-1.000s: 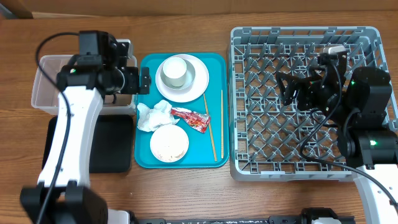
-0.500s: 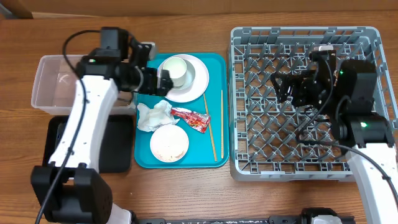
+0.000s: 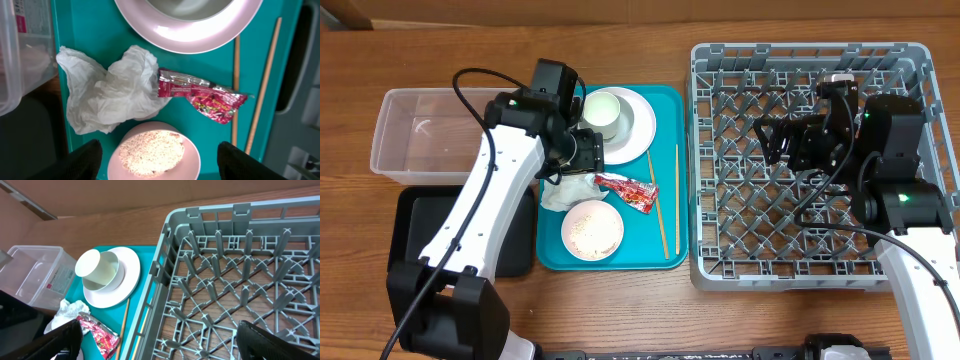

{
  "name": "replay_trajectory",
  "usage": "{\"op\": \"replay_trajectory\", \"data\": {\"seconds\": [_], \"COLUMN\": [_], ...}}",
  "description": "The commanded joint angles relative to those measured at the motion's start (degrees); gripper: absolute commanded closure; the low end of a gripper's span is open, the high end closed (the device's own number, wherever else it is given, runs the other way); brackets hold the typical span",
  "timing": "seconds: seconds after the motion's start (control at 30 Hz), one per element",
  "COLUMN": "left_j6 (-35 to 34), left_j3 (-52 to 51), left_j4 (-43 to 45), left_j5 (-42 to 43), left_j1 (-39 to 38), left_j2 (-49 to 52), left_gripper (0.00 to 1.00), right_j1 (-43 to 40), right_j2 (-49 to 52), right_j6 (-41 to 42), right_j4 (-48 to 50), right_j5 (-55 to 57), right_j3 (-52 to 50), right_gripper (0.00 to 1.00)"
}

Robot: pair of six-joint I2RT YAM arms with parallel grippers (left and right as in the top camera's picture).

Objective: Sort waste into correct bins and load items into the dishwasher
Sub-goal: 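Move left gripper to the tissue and red wrapper and grasp them, then carry tissue and wrapper with left gripper into the clear plastic bin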

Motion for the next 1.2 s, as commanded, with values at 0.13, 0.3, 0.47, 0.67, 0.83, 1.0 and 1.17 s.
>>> {"op": "replay_trajectory", "data": {"seconds": [0.13, 0.3, 0.47, 0.67, 0.83, 1.0, 1.17], "left_j6": [-3.37, -3.30, -3.15, 1.33, 6.01, 10.23, 15.65], "left_j3": [-5.46, -5.46, -5.25, 5.44, 17.66, 18.32, 17.79], "left_j4": [6.21, 7.69, 8.02, -0.02, -6.88, -7.74, -4.50], "left_j5": [-6.21, -6.08, -4.11, -1.99, -4.81, -12.07, -12.07], "left_j1": [-0.72, -0.79, -0.79, -0.76, -0.28, 5.35, 14.19], "left_j2": [8.76, 15.82, 18.97, 13.64, 7.21, 4.61, 9.29], "left_gripper": [0.24, 0.32, 0.96, 0.96, 0.96, 0.96, 0.96], "right_j1": [-0.15, -0.15, -0.15, -0.15, -0.15, -0.15, -0.15], "right_j2": [-0.37, -0.37, -0.37, -0.37, -0.37, -0.37, -0.37], "right_j6": [0.28, 0.28, 0.28, 0.28, 0.28, 0.28, 0.28], "right_j4": [-0.39, -0.72, -0.70, -0.72, -0.72, -0.76, -0.79], "right_j5": [-0.52, -0.50, -0.50, -0.50, -0.52, -0.52, -0.52], "right_j3": [1.73, 1.73, 1.73, 1.73, 1.73, 1.73, 1.73], "right_gripper": [0.00, 0.00, 0.00, 0.00, 0.00, 0.00, 0.00]}}
